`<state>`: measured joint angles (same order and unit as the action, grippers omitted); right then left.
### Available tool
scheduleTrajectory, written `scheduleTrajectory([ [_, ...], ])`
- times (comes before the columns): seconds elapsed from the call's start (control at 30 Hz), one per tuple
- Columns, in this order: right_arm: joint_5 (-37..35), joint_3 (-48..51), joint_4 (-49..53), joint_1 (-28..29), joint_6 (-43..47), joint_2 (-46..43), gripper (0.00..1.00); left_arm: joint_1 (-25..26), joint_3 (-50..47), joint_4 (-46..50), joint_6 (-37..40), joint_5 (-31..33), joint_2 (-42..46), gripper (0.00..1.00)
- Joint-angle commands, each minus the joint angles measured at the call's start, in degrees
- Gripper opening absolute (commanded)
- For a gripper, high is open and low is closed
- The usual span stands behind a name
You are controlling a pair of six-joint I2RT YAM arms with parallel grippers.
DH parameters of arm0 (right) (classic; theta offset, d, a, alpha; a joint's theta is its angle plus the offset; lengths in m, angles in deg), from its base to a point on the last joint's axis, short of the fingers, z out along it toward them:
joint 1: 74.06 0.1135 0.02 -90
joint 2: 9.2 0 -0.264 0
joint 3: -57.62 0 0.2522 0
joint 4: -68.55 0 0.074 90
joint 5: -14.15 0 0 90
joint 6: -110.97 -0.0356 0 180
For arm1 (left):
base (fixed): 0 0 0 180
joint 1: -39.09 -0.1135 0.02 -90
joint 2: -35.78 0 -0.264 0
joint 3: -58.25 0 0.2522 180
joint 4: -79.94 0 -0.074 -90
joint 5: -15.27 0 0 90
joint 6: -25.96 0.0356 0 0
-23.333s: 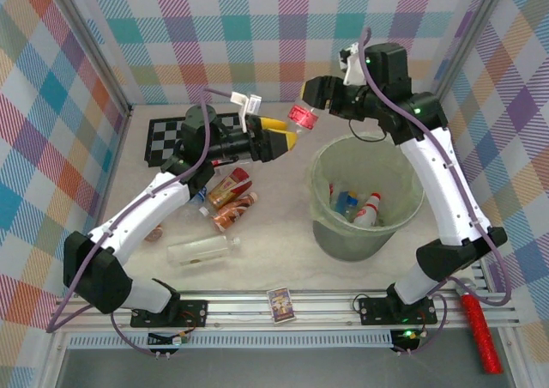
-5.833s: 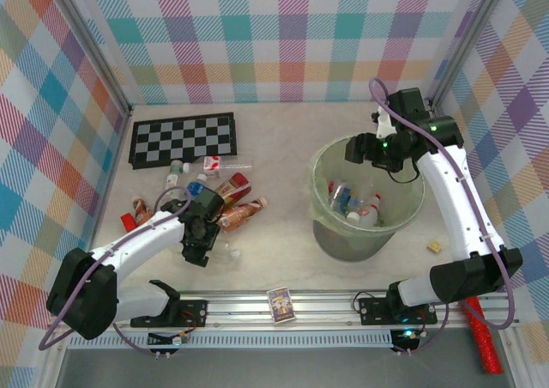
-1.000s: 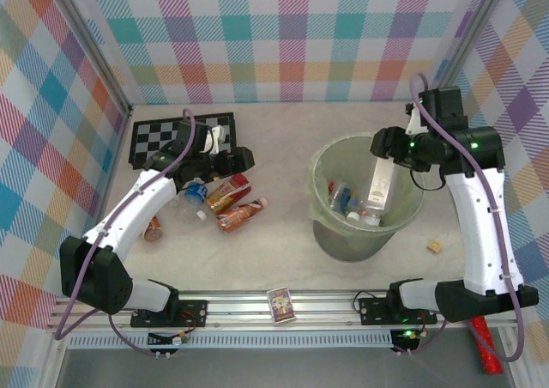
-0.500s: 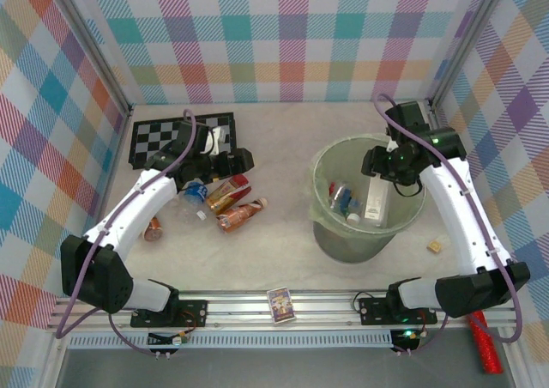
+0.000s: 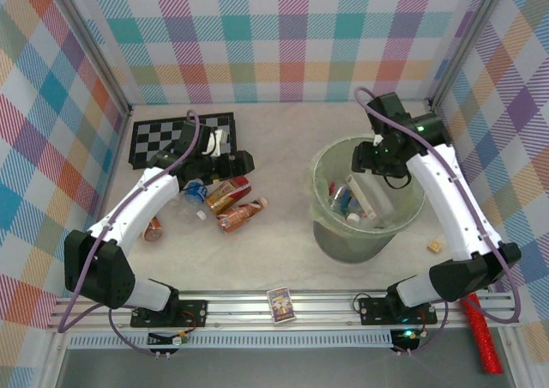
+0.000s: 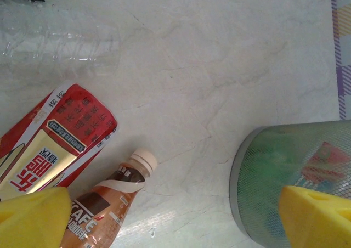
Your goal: Put the plastic bottles in the bin
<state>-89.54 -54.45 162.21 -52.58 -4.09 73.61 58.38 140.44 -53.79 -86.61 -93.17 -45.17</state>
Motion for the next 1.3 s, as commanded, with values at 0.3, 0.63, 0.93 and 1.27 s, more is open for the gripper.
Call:
scheduleTrajectory([
  [0.3, 4.00, 16.20, -7.95, 0.41, -3.81, -3.52, 0.47, -0.56, 0.54, 1.65, 1.34, 0.84, 0.50, 0.96],
  [0.63, 9.25, 7.18, -7.71, 0.44, -2.45, -8.34, 0.55, -0.57, -0.97, 6.18, 3.42, 8.70, 0.34, 0.96],
  [0.93, 15.37, 7.19, -15.13, 0.41, -3.34, -11.17, 0.64, -6.60, -2.80, 7.02, 3.82, 20.98, 1.47, 1.00],
  [1.27, 15.47, 8.10, -15.51, 0.35, -1.57, -9.68, 0.72, -18.94, -6.62, -2.90, 0.04, 28.20, -2.47, 1.00],
])
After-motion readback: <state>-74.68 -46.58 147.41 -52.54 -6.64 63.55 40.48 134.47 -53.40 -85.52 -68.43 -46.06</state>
